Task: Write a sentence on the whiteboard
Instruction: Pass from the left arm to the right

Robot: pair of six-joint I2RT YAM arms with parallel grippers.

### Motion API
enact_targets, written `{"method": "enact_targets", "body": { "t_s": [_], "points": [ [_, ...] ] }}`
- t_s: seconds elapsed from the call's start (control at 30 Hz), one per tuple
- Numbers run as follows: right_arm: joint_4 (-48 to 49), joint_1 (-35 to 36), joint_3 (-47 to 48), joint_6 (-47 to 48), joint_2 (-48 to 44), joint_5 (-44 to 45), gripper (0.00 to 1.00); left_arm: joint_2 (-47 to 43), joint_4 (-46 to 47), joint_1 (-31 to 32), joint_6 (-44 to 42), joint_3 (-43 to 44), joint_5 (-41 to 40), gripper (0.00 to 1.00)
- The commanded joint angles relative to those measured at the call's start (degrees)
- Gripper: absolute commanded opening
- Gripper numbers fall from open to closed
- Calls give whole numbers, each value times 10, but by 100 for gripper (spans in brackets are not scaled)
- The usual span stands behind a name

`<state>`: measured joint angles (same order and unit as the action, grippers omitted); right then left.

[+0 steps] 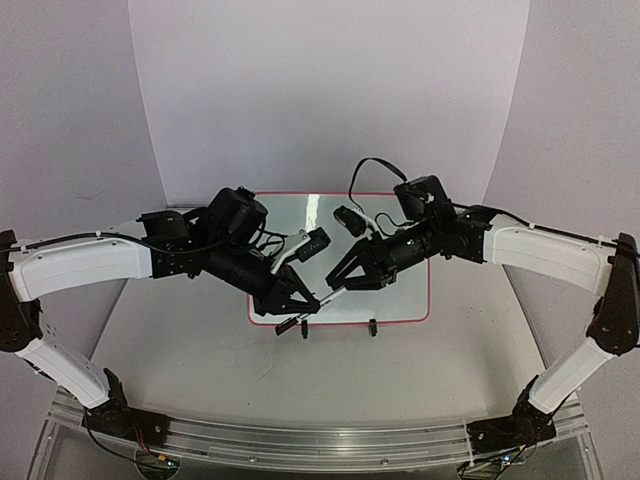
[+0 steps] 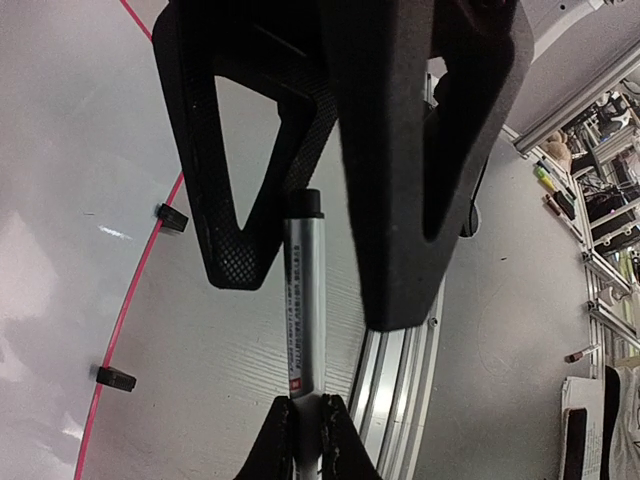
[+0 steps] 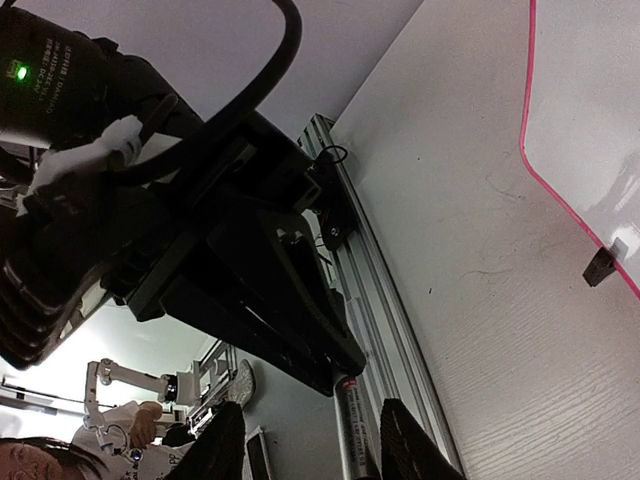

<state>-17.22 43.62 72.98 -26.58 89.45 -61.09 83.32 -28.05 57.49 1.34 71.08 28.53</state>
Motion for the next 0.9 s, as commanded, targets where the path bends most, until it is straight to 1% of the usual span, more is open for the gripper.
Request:
{"method": "enact_targets", "body": {
  "t_s": [0.0, 0.4, 0.47, 0.5, 0.57, 0.67, 0.7, 0.73, 0.77, 0.8, 0.83, 0.87],
  "points": [
    [15, 9, 10, 7, 16, -20, 39, 0, 0, 3, -8, 29, 11, 0],
    [14, 21, 7, 16, 30, -21, 30, -3, 4, 3, -4, 25, 12, 0],
    [14, 22, 6, 17, 31, -16, 18, -1, 6, 3, -1, 24, 12, 0],
    [13, 21, 6, 17, 31, -10, 7, -1, 9, 3, 2, 22, 13, 0],
    [13, 22, 5, 18, 31, 0, 1, -3, 21, 3, 12, 14, 14, 0],
    [12, 21, 5, 23, 25, 19, 0, -12, 43, 3, 32, -6, 7, 0],
    [12, 21, 4, 26, 18, 40, 0, -16, 51, 2, 44, -13, 4, 4],
    [12, 21, 3, 31, 11, 64, 0, -22, 62, 2, 60, -19, -4, 15],
    [12, 19, 0, 38, 1, 85, 0, -28, 77, 2, 78, -30, -16, 31],
    [14, 18, -2, 43, -11, 103, 0, -36, 92, 2, 95, -41, -25, 44],
    [18, 17, -4, 48, -26, 121, 0, -43, 108, 1, 115, -57, -31, 57],
    [23, 16, -7, 52, -39, 138, 0, -50, 129, 1, 136, -70, -35, 68]
  ]
}}
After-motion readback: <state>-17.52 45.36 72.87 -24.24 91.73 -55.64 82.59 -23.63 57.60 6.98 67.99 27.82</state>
